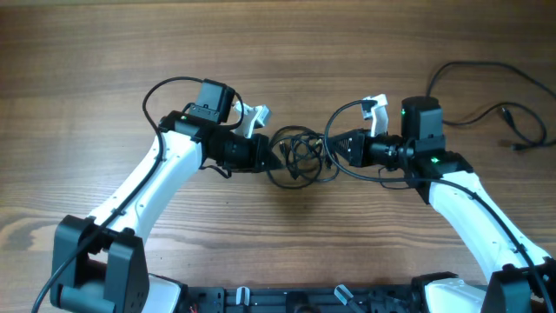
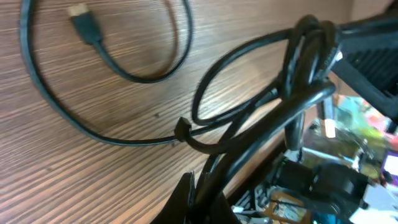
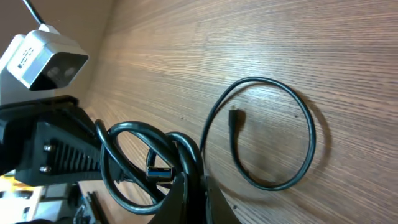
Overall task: Untangle cables
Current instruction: 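Lift a cable with the left gripper and pull it up-left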
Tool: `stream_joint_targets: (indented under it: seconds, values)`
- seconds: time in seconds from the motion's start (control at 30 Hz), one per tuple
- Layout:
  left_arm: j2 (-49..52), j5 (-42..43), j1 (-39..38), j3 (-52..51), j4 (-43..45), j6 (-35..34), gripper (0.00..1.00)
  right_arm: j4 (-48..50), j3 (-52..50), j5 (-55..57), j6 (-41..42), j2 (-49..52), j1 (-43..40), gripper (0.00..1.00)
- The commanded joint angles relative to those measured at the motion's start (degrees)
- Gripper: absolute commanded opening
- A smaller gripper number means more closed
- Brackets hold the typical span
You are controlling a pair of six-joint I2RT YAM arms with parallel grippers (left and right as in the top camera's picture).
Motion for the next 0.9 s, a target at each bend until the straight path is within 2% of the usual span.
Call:
stream_joint_targets:
  seconds: [0.0,0.1,0.17,0.27,0.4,0.5,0.57,0.6,0.73,0.87]
  values:
    - [1.2,-14.99,1.05,-0.76,-3.43,-6.51,0.04,0.94,0.48,10.21,-3.91,-0.31,-2.12,0.04]
    - [1.42,-19.93,1.05,-0.76,-6.19,-11.47,0.04,-0.55,0.48,15.63,-8.24,-0.31,-2.12,0.04]
    - [1.42,-20.02,1.05,-0.76,-7.96,-11.54,0.04,-1.81,0.48,20.55,-9.42,-0.31,-2.12,0.04]
    - [1.42,-19.78,0.98,-0.76,-7.72,-11.54,0.04,-1.75,0.48,14.47,-9.25,-0.31,-2.1,0.04]
    - [1.42,-20.02,0.98,-0.76,-5.64,-12.11,0.04,-2.12,0.48,14.03,-10.75,-0.31,-2.12,0.04]
    - [1.42,-16.06,0.98,-0.76,-4.04,-12.31,0.04,-2.14,0.48,12.37,-12.04,-0.2,-2.1,0.04]
    - [1.42,-10.91,0.98,-0.76,-3.32,-8.9,0.04,-2.21,0.48,10.99,-13.79,-0.2,-2.1,0.04]
    - [1.4,-8.02,1.07,-0.76,-3.1,-7.61,0.04,-2.21,0.48,12.07,-13.92,-0.2,-2.12,0.04]
    - [-1.31,-7.17,4.13,-0.59,-2.86,-8.13,0.04,-4.85,0.48,26.4,-13.51,-0.2,-2.12,0.04]
    - [-7.78,-4.7,10.23,-0.59,-1.44,-10.32,0.04,-6.93,0.48,31.36,-13.49,-0.2,-2.12,0.04]
